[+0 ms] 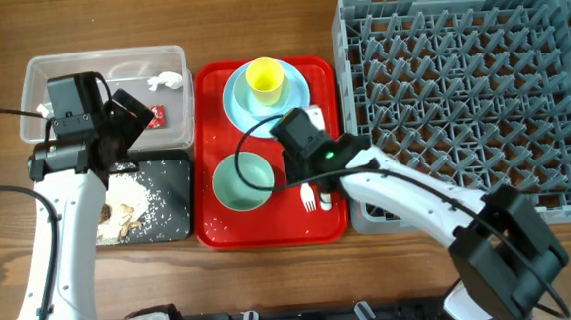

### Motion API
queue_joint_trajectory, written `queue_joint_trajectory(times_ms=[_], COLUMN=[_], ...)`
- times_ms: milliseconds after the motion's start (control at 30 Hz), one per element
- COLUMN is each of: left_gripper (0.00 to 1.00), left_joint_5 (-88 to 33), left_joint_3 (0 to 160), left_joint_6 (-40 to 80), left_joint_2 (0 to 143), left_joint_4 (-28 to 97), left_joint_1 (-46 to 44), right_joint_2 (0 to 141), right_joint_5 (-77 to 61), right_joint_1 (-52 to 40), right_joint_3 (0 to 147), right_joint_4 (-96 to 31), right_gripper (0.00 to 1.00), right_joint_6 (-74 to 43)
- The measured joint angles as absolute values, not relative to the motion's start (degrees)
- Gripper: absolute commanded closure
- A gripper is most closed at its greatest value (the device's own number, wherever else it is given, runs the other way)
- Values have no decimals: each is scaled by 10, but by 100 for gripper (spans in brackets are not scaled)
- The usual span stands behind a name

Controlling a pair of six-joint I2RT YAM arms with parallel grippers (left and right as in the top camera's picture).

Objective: Sort waste into correct bins and load items into the dishwasher rack
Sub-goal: 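Reach the right gripper to the white fork and grasp it, then lift the fork and carry it right into the grey dish rack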

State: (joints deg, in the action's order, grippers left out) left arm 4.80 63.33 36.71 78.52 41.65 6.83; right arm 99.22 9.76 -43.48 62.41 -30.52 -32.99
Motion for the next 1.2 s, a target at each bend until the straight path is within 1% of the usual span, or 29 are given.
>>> queue_joint_trajectory(times_ms=[233,267,300,500,633,733,933,1033,1200], left_gripper=[0,0,0,0,0,0,0,0,0], left_joint_5=[48,48,48,48,48,48,48,48,48], left_joint_3=[633,633,633,633,633,633,633,633,633], left_joint_6=[367,367,367,367,367,367,367,367,367], left_joint_2=[785,785,785,785,785,785,785,785,785], left_joint_4=[416,416,416,416,416,416,416,416,416], left_joint_1=[68,68,68,68,68,68,68,68,68], right_joint_2=[1058,1063,1064,1067,1080,1080,1080,1069,1001], right_joint_5=[125,126,127,130,129,129,123,120,120], right_joint_1=[-450,-450,-450,-450,-450,-450,-450,-450,-450], right_joint_3=[624,624,624,624,624,625,633,644,652], right_joint_4=[-282,-282,-282,-280,-270,-267,-277,-281,-292], right_gripper=[72,73,78,78,87,88,96,96,96], right_joint_6=[-338,-338,-338,-340,-335,-332,-332,-332,-332])
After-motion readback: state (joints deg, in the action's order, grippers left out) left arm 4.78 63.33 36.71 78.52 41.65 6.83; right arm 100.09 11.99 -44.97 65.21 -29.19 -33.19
